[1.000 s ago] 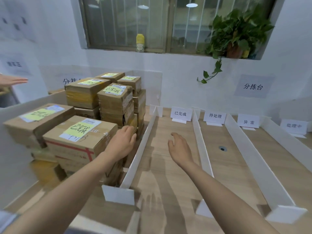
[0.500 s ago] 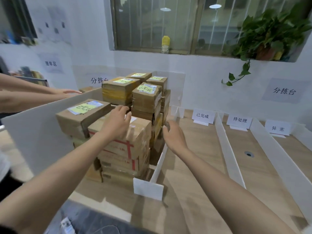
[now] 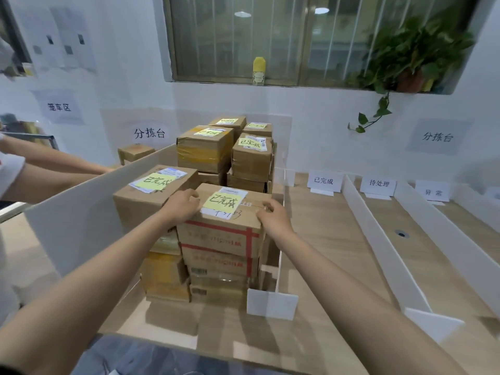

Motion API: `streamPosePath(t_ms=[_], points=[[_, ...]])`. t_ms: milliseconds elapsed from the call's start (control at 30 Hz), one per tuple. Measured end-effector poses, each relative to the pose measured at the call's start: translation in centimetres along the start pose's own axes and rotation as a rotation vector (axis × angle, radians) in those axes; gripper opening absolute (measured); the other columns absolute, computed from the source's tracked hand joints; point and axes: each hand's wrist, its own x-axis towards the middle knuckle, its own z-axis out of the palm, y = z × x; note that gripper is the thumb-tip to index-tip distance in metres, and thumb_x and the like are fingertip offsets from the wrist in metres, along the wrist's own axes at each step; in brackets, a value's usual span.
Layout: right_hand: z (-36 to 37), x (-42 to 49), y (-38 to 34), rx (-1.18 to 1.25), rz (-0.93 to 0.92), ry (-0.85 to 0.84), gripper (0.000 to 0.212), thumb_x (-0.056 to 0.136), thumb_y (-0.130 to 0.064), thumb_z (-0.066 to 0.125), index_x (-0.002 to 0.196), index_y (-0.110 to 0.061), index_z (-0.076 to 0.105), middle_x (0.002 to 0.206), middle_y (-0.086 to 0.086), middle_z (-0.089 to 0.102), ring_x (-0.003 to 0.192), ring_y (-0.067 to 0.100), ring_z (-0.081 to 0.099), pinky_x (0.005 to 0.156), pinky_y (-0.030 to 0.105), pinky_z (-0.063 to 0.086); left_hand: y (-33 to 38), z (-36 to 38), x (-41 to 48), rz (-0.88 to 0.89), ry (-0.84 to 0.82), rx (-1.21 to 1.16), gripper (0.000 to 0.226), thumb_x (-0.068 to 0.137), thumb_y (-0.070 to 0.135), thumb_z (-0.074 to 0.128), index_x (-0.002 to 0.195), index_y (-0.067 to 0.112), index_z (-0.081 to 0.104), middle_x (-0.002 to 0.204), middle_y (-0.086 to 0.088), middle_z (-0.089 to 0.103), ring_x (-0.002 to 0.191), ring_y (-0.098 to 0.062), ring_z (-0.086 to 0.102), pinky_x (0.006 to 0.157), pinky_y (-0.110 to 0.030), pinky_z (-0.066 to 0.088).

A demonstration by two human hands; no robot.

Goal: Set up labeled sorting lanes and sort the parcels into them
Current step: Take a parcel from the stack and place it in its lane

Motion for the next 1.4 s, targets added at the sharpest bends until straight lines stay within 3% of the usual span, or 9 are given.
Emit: streamPosePath(t_ms=[333,533,667,733,833,933,1000,1167,1400], points=[[1.0,0.0,-0.5,0.232,0.166,0.071,0.043,0.094,-0.004,0.043,0.134,-0.019,0.051,0.131,0.006,0.051,0.095,0.023,0.066,0.075,0.039,0.057,-0.3,0.4,2.0,-0.027,-0.057,-0.014,0.044,0.094,0.011,0.032,0.136,0.016,0.043,0.143,-0.015,0.043,0.124,-0.034,0.043,0.091,-0.036,0.037],[0.1,-0.4,-1.3,0.310,0.147,0.109,0.046,0.091,0.002,0.042,0.132,-0.017,0.053,0.127,0.008,0.058,0.085,0.020,0.064,0.052,0.023,0.048,0.9,-0.3,1.1,-0.014,-0.005,-0.115,0.046,0.091,0.006,0.036,0.134,0.019,0.046,0.138,-0.013,0.047,0.104,-0.026,0.049,0.072,-0.029,0.039],[-1.9,0.0,-2.2,0.373,0.085,0.193,0.048,0.087,0.006,0.044,0.128,-0.014,0.056,0.127,0.008,0.058,0.094,0.018,0.061,0.055,0.020,0.045,3.8,-1.6,-0.7,0.027,0.067,-0.152,0.044,0.095,0.009,0.037,0.137,0.020,0.044,0.135,-0.009,0.049,0.069,-0.005,0.041,0.049,-0.020,0.024],[-3.3,0.1,-2.6,0.407,0.060,0.228,0.046,0.086,0.006,0.045,0.124,-0.016,0.059,0.125,0.007,0.060,0.102,0.020,0.063,0.060,0.023,0.048,5.2,-1.8,-1.3,0.031,0.066,-0.183,0.043,0.097,0.012,0.037,0.139,0.021,0.041,0.135,-0.008,0.049,0.069,-0.009,0.041,0.047,-0.019,0.024],[-5.5,0.2,-2.9,0.458,0.041,0.279,0.041,0.086,0.006,0.046,0.116,-0.019,0.061,0.119,0.004,0.063,0.099,0.021,0.066,0.065,0.027,0.055,7.1,-1.0,-0.6,0.046,0.078,-0.305,0.042,0.095,0.009,0.041,0.136,0.020,0.044,0.135,-0.009,0.048,0.086,-0.016,0.046,0.049,-0.019,0.031],[-7.9,0.5,-2.8,0.518,0.000,0.291,0.040,0.086,0.008,0.047,0.108,-0.021,0.062,0.123,0.004,0.063,0.105,0.022,0.064,0.080,0.034,0.058,8.8,0.1,-0.4,0.068,0.085,-0.438,0.042,0.093,0.006,0.044,0.132,0.021,0.045,0.138,-0.012,0.043,0.085,-0.023,0.057,0.050,-0.028,0.047],[-9.8,0.6,-2.8,0.547,-0.032,0.297,0.039,0.086,0.009,0.047,0.103,-0.023,0.062,0.122,0.002,0.062,0.106,0.020,0.064,0.074,0.031,0.057,10.3,0.9,-0.5,0.081,0.075,-0.531,0.043,0.093,0.005,0.046,0.132,0.022,0.045,0.137,-0.012,0.042,0.086,-0.026,0.062,0.060,-0.038,0.058],[-15.6,0.8,-2.5,0.552,-0.104,0.312,0.042,0.085,0.011,0.044,0.099,-0.024,0.063,0.111,-0.002,0.065,0.093,0.015,0.063,0.069,0.025,0.053,15.0,3.2,-0.8,0.137,0.129,-0.686,0.043,0.094,0.007,0.047,0.130,0.029,0.047,0.136,-0.007,0.043,0.084,-0.016,0.059,0.069,-0.045,0.060],[-24.3,0.9,-1.5,0.492,-0.145,0.299,0.047,0.082,0.012,0.041,0.098,-0.026,0.065,0.108,-0.004,0.065,0.088,0.012,0.062,0.061,0.019,0.049,22.1,7.8,-1.3,0.184,0.104,-0.743,0.047,0.091,0.000,0.040,0.125,0.031,0.046,0.126,0.000,0.054,0.106,-0.024,0.060,0.080,-0.042,0.057]])
